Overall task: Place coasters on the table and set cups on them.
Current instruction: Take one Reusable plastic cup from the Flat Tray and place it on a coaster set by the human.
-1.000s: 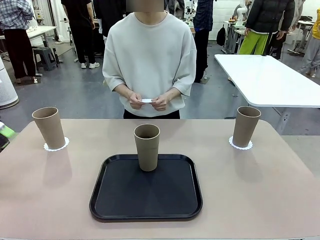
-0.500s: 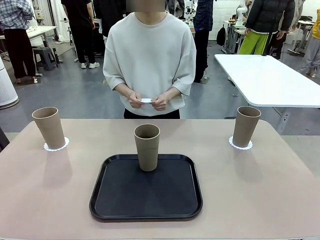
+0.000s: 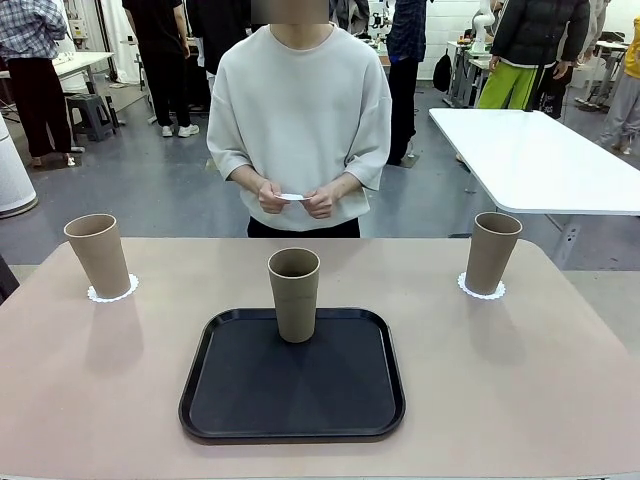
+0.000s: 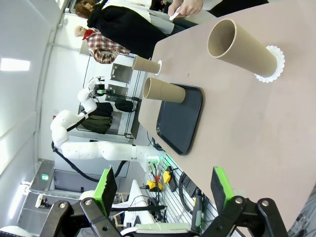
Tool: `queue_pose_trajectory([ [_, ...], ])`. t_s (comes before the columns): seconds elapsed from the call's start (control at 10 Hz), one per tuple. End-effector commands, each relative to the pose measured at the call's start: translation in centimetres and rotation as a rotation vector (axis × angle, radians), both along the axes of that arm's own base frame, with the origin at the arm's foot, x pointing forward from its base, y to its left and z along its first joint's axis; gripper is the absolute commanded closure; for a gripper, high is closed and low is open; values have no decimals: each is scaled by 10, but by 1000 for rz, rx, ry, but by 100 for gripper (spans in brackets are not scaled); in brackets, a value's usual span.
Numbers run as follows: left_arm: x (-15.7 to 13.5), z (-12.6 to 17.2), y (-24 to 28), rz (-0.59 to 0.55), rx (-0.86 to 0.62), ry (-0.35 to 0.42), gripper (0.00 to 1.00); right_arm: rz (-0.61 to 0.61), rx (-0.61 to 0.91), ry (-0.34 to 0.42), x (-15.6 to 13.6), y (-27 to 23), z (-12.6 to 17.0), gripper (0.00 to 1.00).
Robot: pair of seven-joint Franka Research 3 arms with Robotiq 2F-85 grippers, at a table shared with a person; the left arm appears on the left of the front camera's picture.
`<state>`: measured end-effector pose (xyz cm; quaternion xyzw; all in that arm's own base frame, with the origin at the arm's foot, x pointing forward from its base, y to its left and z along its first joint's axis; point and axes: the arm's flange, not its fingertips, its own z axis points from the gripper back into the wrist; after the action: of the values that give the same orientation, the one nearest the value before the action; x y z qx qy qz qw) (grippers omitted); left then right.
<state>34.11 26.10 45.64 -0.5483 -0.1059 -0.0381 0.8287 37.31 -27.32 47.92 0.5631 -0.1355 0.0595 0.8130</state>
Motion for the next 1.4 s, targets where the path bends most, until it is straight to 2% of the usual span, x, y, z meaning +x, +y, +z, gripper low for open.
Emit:
queue_pose_trajectory([
  [0.0,9,-5,14,-14,-47,14,0,-2,4,10,0,0,1,0],
  [0.2,4,-6,8,-54,-18,3,0,-2,4,10,0,0,1,0],
  [0.3,4,-12,8,-14,-31,36,0,-2,4,10,0,0,1,0],
  [1.3,4,-12,8,-14,-31,36,0,-2,4,10,0,0,1,0],
])
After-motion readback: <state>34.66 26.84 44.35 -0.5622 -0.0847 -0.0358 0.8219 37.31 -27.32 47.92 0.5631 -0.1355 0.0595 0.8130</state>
